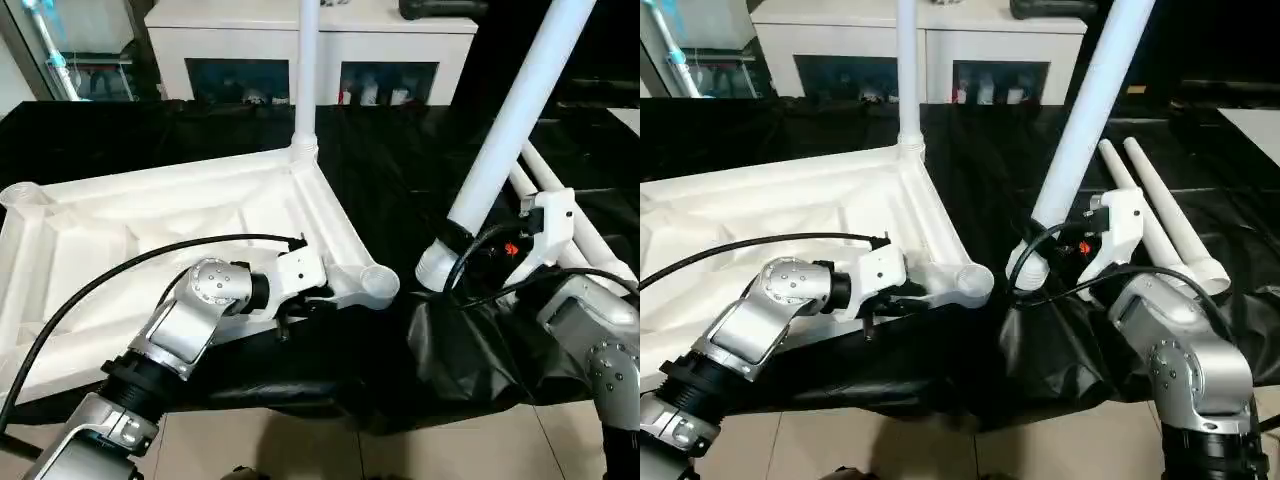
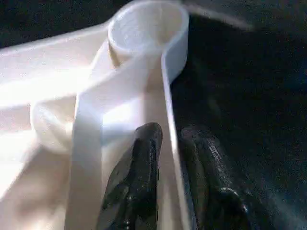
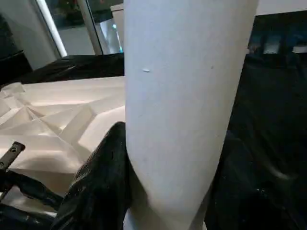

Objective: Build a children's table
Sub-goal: Insert table leg to table base

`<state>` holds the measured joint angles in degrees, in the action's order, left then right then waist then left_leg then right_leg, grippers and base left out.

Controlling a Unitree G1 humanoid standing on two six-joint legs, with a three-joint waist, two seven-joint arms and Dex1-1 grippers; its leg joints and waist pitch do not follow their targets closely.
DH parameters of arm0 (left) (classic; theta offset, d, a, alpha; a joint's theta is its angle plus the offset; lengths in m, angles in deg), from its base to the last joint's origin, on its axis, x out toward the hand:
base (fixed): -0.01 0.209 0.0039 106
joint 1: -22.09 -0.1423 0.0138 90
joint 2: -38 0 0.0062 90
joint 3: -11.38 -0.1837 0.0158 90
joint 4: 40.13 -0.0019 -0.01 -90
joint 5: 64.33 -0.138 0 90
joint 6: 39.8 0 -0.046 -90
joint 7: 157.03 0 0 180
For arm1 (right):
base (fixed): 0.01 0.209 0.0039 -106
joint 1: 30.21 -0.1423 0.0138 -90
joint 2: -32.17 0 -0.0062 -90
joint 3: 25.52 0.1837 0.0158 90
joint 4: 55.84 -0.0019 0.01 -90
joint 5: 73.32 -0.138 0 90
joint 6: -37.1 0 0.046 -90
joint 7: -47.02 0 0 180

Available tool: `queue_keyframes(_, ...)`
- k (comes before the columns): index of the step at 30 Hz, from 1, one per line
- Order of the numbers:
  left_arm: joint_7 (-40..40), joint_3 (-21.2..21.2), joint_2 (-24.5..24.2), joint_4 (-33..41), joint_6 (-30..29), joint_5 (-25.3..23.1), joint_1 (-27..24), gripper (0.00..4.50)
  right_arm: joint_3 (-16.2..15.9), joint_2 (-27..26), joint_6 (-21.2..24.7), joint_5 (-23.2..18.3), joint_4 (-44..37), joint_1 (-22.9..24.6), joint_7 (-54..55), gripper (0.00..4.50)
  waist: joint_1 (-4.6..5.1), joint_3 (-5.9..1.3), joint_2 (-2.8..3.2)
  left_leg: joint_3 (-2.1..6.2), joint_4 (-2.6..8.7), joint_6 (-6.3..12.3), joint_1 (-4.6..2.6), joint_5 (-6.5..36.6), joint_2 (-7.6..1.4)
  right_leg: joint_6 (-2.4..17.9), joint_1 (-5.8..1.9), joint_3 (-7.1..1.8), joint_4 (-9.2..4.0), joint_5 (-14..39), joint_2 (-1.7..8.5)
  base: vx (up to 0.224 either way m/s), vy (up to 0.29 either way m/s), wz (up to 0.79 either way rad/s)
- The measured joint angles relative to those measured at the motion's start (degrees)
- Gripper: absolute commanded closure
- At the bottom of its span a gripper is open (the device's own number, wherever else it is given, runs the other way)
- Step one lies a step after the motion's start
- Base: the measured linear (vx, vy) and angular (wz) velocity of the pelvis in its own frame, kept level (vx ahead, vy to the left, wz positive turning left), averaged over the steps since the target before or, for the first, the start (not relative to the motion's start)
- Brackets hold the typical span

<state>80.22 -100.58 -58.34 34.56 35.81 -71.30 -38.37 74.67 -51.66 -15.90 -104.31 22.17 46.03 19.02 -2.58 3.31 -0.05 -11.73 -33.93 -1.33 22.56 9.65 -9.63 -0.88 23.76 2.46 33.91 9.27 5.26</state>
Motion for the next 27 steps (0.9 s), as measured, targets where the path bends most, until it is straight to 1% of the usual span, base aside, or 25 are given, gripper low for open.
queue_keyframes(6,0.01,-0.53,-0.27,-0.05,-0.96,-0.52,-0.01,3.45,-1.18,0.02,0.0,0.09,1.38,-1.53,-0.62,2.65,0.09,0.09,-0.15,-0.01,0.0,0.0,0.01,0.0,0.0,0.01,0.01,0.0,0.02,-0.01,0.0,0.0,0.0,0.0)
queue_keyframes(7,0.1,-0.55,-0.29,-0.04,-1.27,-0.53,-0.01,3.63,-1.48,0.01,0.0,0.1,1.45,-1.95,-0.76,2.65,0.11,0.1,-0.16,-0.01,-0.01,0.0,0.0,0.0,0.0,0.01,0.01,-0.01,0.02,0.0,0.0,0.0,0.0,0.0)
queue_keyframes(8,0.21,-0.55,-0.31,0.03,-1.54,-0.51,-0.01,3.63,-1.73,-0.04,0.0,0.11,1.65,-2.35,-0.96,2.65,0.17,0.1,-0.16,-0.01,0.0,0.0,0.0,0.0,0.0,0.01,0.01,-0.01,0.02,0.0,0.0,0.0,0.0,0.0)
queue_keyframes(12,0.6,-0.54,-0.41,0.23,-1.82,-0.41,-0.05,3.94,-2.38,-0.23,-0.02,0.16,3.25,-3.71,-1.63,2.66,0.34,0.12,-0.19,-0.01,-0.01,0.0,0.0,0.0,0.0,0.02,0.01,-0.01,0.02,-0.01,0.0,0.0,0.0,0.0)
queue_keyframes(13,0.6,-0.54,-0.44,0.29,-1.75,-0.39,-0.09,4.08,-2.99,-0.46,-0.13,0.23,4.42,-4.51,-2.27,2.66,0.44,0.13,-0.21,-0.01,-0.01,0.0,0.0,-0.01,0.0,0.02,0.01,-0.02,0.02,-0.01,0.0,0.0,0.0,0.0)
queue_keyframes(14,0.51,-0.51,-0.34,0.34,-1.46,-0.17,-0.25,4.08,-4.28,-1.16,-0.68,0.4,6.48,-5.71,-3.44,2.66,0.61,0.17,-0.3,-0.01,-0.02,0.0,-0.01,-0.01,0.0,0.02,0.02,-0.02,0.06,-0.01,0.0,0.0,0.0,0.0)
queue_keyframes(15,0.17,-0.46,-0.04,0.35,-1.36,-0.16,-0.28,4.24,-5.25,-1.7,-1.06,0.71,7.97,-6.41,-4.1,2.66,0.7,0.21,-0.36,-0.01,-0.03,0.0,0.0,-0.01,-0.01,0.02,0.04,-0.01,0.07,-0.01,0.0,0.0,0.0,0.0)
queue_keyframes(17,-0.04,-0.47,0.46,0.47,-1.17,0.27,-0.37,4.29,-6.8,-2.14,-1.23,1.42,10.22,-6.64,-5.37,2.66,0.55,0.35,-0.61,-0.01,-0.03,0.0,0.02,-0.01,-0.01,0.03,0.04,0.0,0.06,-0.02,0.0,0.0,0.0,0.0)
queue_keyframes(19,-0.03,-0.53,0.32,1.17,-1.18,0.29,-0.6,4.46,-7.41,-2.96,-1.28,1.75,13.7,-7.89,-6.3,2.66,0.42,0.48,-0.85,-0.01,-0.03,0.0,0.06,-0.01,-0.01,0.27,0.05,0.0,0.06,-0.16,0.0,0.0,0.0,0.0)
queue_keyframes(21,-0.11,-0.61,0.48,1.97,-1.37,0.24,-0.88,4.5,-8.0,-3.32,-1.66,2.05,16.89,-9.39,-7.44,2.66,0.34,0.64,-1.13,-0.05,-0.03,0.01,0.08,-0.01,-0.01,0.3,0.07,-0.01,0.06,-0.18,0.02,0.0,0.0,0.0)
queue_keyframes(22,-0.27,-0.63,0.5,2.69,-1.57,-0.04,-1.26,4.5,-8.47,-3.52,-2.84,2.41,19.0,-10.62,-8.24,2.66,0.42,0.65,-1.28,-0.05,-0.03,0.01,0.07,-0.01,-0.01,0.3,0.08,-0.01,0.07,-0.18,0.02,0.0,0.0,0.0)
queue_keyframes(23,-0.49,-0.68,0.51,3.25,-1.67,-0.27,-1.57,4.5,-8.55,-3.59,-3.83,2.67,20.73,-11.46,-8.75,2.66,0.45,0.67,-1.34,-0.06,-0.03,0.01,0.08,-0.01,-0.01,0.3,0.08,-0.01,0.07,-0.18,0.02,0.0,0.0,0.0)
queue_keyframes(25,-0.55,-1.04,0.49,4.26,-1.68,-0.57,-2.08,4.5,-8.56,-3.77,-5.15,2.82,22.61,-12.23,-9.51,2.66,0.22,0.66,-1.38,-0.07,-0.03,0.01,0.08,-0.01,-0.01,0.29,0.07,-0.01,0.06,-0.17,0.03,0.0,0.0,0.0)
queue_keyframes(27,-0.55,-1.42,0.34,4.5,-1.67,-0.65,-2.19,4.5,-8.57,-4.28,-5.45,3.24,23.77,-12.94,-9.99,2.66,0.25,0.71,-1.47,-0.08,-0.02,0.01,0.08,-0.01,-0.01,0.29,0.09,-0.01,0.07,-0.17,0.03,0.0,0.0,0.0)
